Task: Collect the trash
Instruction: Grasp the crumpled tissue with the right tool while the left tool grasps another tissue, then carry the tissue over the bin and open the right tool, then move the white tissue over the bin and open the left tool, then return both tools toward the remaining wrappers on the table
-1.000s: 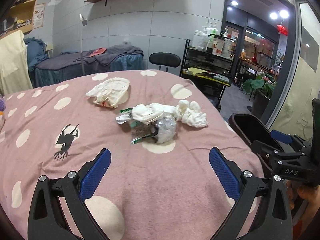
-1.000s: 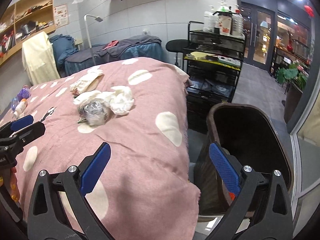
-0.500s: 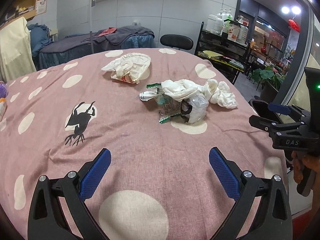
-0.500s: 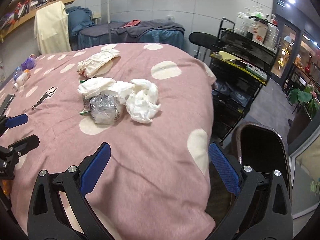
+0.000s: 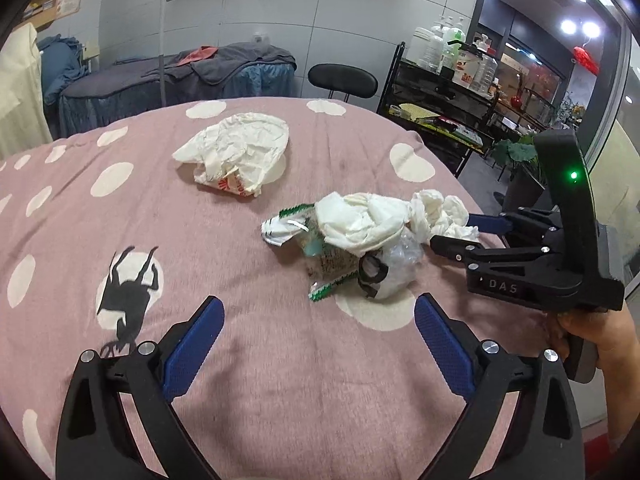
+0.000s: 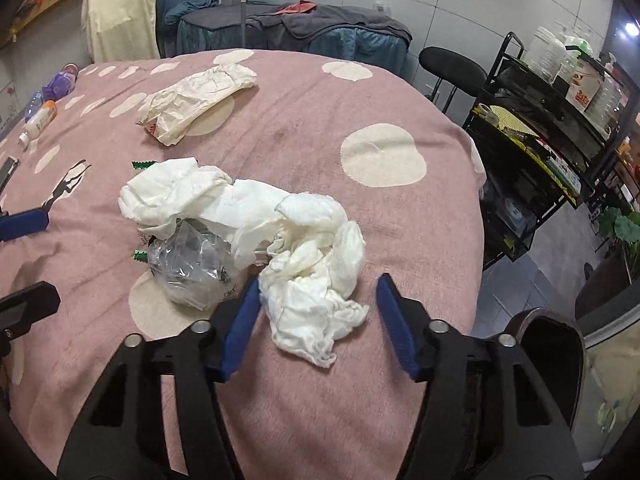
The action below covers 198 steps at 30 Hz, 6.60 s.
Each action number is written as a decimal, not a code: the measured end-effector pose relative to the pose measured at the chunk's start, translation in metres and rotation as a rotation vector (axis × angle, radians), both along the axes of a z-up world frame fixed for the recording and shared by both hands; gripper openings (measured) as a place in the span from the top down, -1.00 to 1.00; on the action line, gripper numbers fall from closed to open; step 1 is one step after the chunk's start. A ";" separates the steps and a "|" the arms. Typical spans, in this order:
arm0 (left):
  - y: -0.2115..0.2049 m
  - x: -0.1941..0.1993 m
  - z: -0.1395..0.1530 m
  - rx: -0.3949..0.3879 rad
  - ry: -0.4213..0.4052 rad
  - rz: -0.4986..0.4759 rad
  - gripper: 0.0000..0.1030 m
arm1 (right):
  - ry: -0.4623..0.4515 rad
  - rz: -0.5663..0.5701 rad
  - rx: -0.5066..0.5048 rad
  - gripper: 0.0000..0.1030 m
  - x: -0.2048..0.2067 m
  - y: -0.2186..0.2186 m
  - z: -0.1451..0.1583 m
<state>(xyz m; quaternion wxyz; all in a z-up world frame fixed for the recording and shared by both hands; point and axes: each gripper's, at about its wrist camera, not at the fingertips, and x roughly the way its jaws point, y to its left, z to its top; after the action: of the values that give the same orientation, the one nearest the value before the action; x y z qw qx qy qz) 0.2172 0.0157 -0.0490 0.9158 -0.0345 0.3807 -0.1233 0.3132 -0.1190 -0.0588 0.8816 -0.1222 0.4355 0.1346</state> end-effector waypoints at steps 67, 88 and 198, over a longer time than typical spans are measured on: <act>-0.137 -0.067 0.059 -0.125 -0.207 -0.205 0.72 | -0.211 -0.613 0.228 0.40 -0.177 -0.240 0.006; -0.174 -0.068 0.053 -0.113 -0.178 -0.297 0.72 | -0.151 -0.729 0.240 -0.36 -0.175 -0.271 -0.038; -0.051 -0.067 0.008 0.028 -0.146 -0.036 -0.88 | -0.169 -0.277 0.262 -0.84 -0.156 -0.102 0.017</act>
<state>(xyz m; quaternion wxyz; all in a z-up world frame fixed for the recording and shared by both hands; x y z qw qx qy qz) 0.1499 -0.0348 -0.0409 0.9391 -0.0057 0.3153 -0.1364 0.1568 -0.2214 -0.0421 0.9335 0.0435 0.3514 0.0567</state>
